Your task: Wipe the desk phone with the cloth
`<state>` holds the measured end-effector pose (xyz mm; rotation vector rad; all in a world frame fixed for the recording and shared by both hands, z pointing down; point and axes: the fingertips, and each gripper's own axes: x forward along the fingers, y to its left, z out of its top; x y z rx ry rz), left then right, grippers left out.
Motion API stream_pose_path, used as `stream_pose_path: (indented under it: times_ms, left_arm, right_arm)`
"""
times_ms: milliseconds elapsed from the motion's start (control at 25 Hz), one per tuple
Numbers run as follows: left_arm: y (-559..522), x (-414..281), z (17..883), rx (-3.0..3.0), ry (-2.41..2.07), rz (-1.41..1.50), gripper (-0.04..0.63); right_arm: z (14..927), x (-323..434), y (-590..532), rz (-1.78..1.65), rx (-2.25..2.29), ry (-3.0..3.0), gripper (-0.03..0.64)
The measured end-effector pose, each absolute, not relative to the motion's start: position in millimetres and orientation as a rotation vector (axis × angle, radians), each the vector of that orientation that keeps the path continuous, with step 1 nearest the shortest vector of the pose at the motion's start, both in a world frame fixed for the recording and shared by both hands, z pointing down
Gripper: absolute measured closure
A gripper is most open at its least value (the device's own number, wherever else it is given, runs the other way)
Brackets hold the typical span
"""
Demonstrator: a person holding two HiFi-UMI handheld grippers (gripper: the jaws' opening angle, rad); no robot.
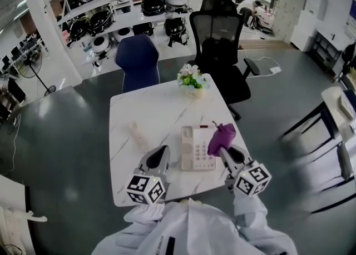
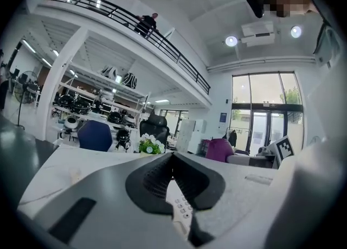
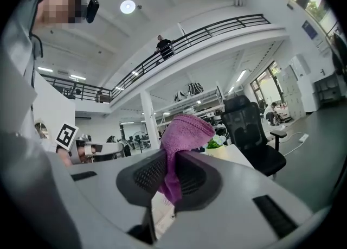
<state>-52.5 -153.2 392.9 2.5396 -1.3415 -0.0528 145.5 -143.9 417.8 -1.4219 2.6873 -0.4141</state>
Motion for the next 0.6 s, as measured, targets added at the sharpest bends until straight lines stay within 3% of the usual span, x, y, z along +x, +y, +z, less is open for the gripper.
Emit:
stream_pose_path:
  times_ms: [600]
  left_arm:
    - [-158,-72,370,2.581,-1.480,-0.058,0.597]
  right_arm:
    - [396,168,-149,-0.329,-1.465,2.650,0.588]
